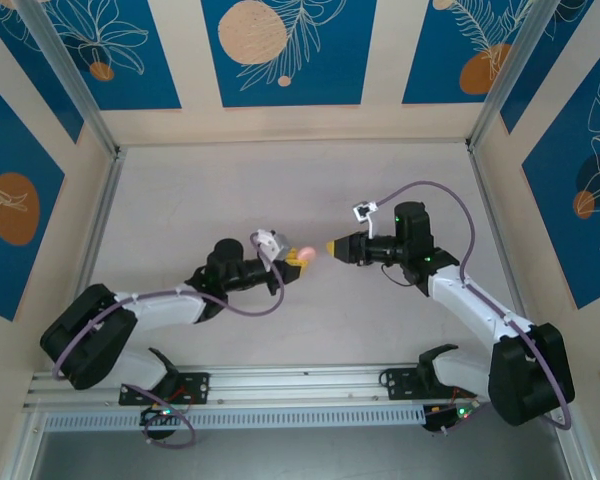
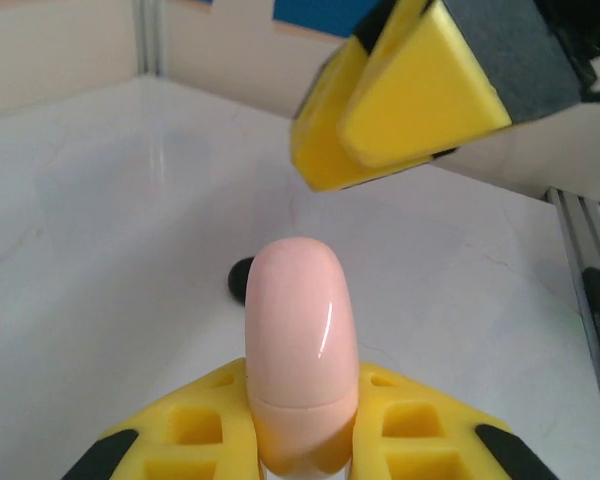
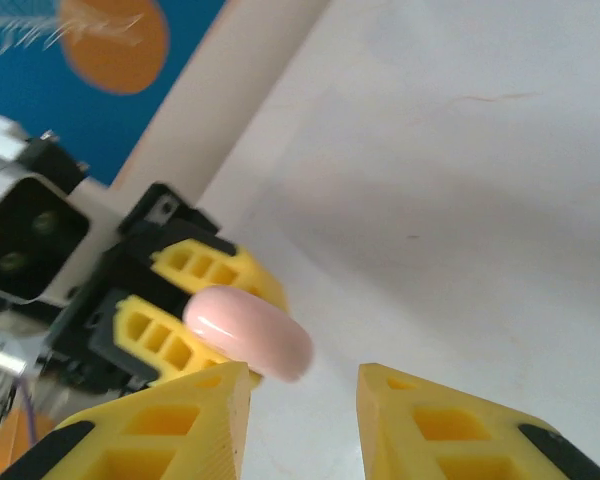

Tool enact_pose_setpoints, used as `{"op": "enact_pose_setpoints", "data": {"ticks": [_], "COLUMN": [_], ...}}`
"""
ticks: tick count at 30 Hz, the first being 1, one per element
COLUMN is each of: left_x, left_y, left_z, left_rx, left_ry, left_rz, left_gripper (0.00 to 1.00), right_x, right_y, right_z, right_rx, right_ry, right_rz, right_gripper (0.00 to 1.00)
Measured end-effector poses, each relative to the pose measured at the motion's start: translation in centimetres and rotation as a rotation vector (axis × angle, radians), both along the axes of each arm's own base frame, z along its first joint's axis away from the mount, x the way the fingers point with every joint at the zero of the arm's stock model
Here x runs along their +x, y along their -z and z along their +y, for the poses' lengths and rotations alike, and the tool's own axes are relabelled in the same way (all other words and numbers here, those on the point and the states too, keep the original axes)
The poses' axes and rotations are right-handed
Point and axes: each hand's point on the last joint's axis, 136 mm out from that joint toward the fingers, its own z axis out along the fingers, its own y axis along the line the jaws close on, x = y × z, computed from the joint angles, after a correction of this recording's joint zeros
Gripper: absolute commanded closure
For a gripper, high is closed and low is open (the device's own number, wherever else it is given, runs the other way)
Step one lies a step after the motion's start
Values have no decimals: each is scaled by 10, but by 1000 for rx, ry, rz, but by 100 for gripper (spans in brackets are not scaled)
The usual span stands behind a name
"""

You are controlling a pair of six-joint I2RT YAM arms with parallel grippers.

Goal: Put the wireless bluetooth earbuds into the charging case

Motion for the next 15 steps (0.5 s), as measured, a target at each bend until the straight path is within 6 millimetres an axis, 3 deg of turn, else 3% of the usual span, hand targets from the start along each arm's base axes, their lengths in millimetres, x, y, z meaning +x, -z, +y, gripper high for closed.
{"op": "enact_pose_setpoints", "data": {"ticks": [4,8,15], "left_x": [25,44,64], "left_y": [8,12,33], "left_z": [-16,-39,-68], "left_rx": [7,29,73], "left_ry": [-72,-112,-182], "left_rz": [209,396,671], "left_gripper": [93,94,97], "right_x": [17,23,16], "right_y": [20,25,25], "right_z": [-40,-72,-91], "right_rx": [-29,-35,-35], "right_ry": [204,338,406], "right_rz": [102,145,152], "right_gripper": [65,65,64]}}
